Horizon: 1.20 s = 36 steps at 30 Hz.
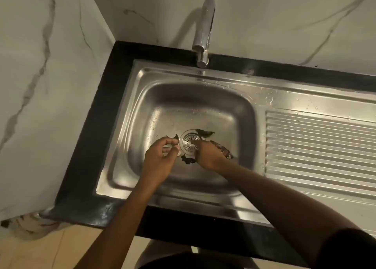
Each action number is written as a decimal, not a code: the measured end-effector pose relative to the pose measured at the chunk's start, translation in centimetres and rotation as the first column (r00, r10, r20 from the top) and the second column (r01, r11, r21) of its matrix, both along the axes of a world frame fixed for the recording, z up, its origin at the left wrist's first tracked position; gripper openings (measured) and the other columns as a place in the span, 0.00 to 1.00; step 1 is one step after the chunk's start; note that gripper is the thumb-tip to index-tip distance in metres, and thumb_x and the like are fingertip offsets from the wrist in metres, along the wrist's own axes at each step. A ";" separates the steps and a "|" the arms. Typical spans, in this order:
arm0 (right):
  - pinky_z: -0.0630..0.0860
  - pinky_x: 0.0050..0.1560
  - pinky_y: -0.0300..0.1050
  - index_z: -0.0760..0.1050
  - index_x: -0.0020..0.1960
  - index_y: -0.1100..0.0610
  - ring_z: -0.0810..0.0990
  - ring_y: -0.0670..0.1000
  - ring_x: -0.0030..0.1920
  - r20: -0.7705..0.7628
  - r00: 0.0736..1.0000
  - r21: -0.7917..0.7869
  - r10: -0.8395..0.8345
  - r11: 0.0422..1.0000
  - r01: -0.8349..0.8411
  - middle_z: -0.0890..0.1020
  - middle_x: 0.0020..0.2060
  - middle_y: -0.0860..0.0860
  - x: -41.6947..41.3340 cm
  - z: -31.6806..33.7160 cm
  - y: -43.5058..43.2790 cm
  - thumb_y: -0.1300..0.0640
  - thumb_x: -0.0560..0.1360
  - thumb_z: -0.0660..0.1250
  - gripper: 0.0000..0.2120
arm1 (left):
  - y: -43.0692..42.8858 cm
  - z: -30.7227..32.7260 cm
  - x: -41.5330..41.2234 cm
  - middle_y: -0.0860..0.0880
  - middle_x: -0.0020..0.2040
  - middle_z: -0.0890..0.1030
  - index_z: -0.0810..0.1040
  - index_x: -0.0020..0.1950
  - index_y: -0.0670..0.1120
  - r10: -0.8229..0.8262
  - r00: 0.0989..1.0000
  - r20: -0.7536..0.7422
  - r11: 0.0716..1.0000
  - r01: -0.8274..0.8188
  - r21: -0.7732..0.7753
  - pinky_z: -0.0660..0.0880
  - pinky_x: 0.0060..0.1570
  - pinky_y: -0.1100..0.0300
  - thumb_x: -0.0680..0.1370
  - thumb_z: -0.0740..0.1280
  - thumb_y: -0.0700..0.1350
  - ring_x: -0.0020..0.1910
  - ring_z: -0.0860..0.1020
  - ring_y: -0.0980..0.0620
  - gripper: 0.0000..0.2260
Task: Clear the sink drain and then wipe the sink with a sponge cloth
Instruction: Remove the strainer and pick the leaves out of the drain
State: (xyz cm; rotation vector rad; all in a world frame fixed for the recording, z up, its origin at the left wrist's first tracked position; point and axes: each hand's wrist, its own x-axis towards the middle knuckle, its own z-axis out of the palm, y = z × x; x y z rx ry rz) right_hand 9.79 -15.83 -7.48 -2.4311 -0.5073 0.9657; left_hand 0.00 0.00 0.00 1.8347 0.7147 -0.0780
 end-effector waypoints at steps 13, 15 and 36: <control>0.73 0.69 0.58 0.66 0.76 0.58 0.75 0.62 0.68 0.143 0.856 -0.400 0.498 0.820 -0.410 0.73 0.72 0.60 -0.1 -4.4 -0.2 0.62 0.82 0.61 0.22 | 1.2 -2.3 2.1 0.58 0.53 0.86 0.85 0.54 0.52 -0.097 0.993 -0.071 0.994 0.093 -0.054 0.75 0.48 0.65 0.81 0.71 0.44 0.52 0.84 0.56 0.05; 0.75 0.66 0.56 0.71 0.72 0.57 0.78 0.60 0.65 0.164 0.846 -0.407 0.508 0.816 -0.411 0.77 0.68 0.59 -0.1 -4.3 -0.1 0.62 0.82 0.62 0.18 | 1.2 -2.5 2.2 0.59 0.52 0.86 0.85 0.54 0.52 -0.098 0.992 -0.078 0.994 0.094 -0.056 0.75 0.48 0.65 0.81 0.71 0.44 0.52 0.84 0.57 0.05; 0.71 0.45 0.40 0.79 0.66 0.50 0.81 0.53 0.54 0.449 0.834 -0.115 0.321 0.946 -0.302 0.81 0.57 0.52 0.2 1.2 -1.1 0.62 0.79 0.67 0.17 | 1.6 -2.2 2.2 0.51 0.65 0.84 0.82 0.70 0.48 -0.113 0.970 -0.217 0.994 0.109 -0.031 0.76 0.66 0.56 0.83 0.70 0.50 0.64 0.82 0.51 0.17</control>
